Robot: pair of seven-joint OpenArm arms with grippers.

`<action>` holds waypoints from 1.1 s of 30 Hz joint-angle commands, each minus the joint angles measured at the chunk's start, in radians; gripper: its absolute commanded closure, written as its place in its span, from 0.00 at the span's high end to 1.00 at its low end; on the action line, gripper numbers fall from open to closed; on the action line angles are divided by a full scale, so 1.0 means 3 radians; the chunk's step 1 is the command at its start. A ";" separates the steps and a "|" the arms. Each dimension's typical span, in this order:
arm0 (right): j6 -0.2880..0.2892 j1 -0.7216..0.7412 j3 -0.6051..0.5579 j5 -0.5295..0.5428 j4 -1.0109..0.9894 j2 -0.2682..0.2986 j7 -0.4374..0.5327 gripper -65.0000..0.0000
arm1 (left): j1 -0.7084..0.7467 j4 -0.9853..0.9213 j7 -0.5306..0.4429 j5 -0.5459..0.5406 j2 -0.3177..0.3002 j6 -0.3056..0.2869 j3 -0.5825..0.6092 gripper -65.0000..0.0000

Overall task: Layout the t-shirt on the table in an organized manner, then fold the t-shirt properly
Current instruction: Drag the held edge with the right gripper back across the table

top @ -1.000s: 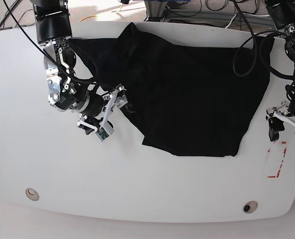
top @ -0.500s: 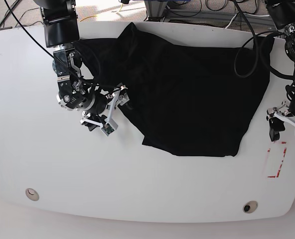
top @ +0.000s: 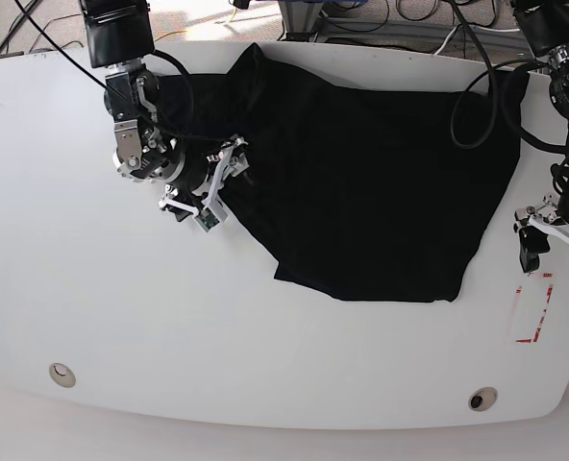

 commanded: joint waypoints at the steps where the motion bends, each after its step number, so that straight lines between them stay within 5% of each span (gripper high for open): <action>1: 0.0014 0.0009 0.0013 0.0028 0.0009 0.0032 0.0028 0.69 | -0.0050 0.0055 -0.0091 -0.0020 -0.0068 -0.0005 -0.0020 0.79; 17: 0.0014 0.0024 0.0013 0.0028 -0.0119 0.0012 0.0033 0.00 | -0.0050 0.0055 -0.0091 -0.0015 -0.0068 -0.0005 -0.0020 0.79; 33: 0.0014 0.0587 0.0008 0.0023 -0.0385 0.0176 0.0017 0.02 | -0.0050 0.0055 -0.0091 -0.0015 -0.0068 -0.0005 -0.0020 0.79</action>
